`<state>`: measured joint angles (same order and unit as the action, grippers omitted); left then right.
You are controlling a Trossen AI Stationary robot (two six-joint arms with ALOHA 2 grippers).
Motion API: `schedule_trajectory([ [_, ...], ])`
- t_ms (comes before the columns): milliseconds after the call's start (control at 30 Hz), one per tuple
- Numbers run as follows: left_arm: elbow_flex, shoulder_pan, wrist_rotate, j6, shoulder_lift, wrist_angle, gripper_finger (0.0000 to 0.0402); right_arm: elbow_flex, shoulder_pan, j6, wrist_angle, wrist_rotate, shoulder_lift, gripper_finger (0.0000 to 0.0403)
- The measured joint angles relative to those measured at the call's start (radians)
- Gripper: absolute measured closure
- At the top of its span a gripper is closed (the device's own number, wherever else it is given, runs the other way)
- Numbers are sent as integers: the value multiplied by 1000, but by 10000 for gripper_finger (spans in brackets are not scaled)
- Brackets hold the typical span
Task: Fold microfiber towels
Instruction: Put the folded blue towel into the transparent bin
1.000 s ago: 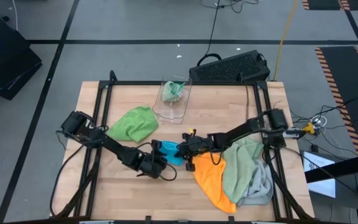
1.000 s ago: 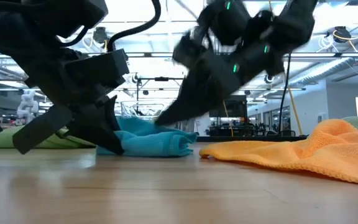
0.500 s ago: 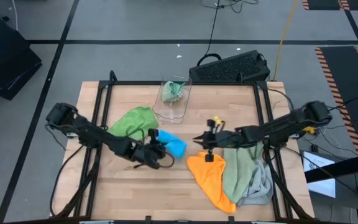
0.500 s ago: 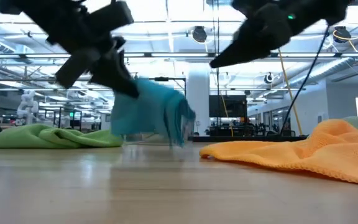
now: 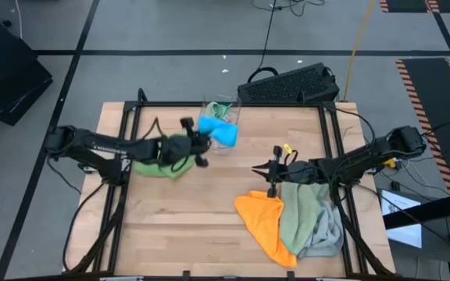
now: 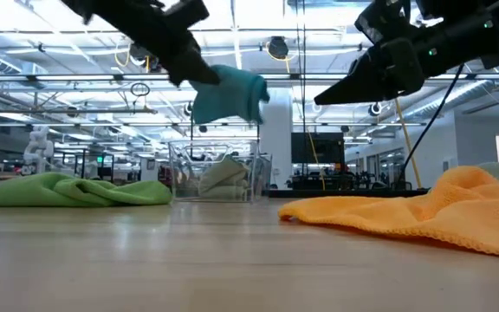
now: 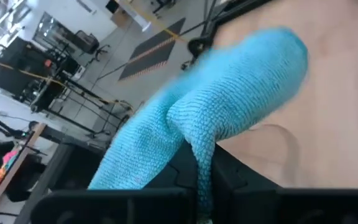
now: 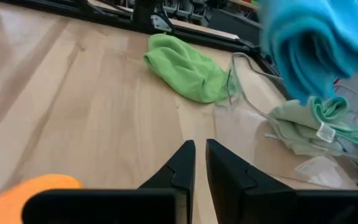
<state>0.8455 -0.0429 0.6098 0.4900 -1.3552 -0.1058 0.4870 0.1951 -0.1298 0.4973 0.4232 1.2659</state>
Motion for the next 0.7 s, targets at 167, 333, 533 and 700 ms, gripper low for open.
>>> schedule_trajectory([
  [167, 31, -132, -117, -2, -30, 38, 386, 0, -20, -33, 0, 0, 0, 369],
  [333, 36, -185, -228, -29, -76, 23, 393, 0, -45, -41, -5, -1, 0, 369],
  [533, 33, -229, -249, -50, -159, 41, 376, 0, -65, -43, -1, -4, 0, 369],
  [700, 33, -257, -272, -67, -181, 64, 374, 0, -65, -40, 0, -5, 0, 369],
])
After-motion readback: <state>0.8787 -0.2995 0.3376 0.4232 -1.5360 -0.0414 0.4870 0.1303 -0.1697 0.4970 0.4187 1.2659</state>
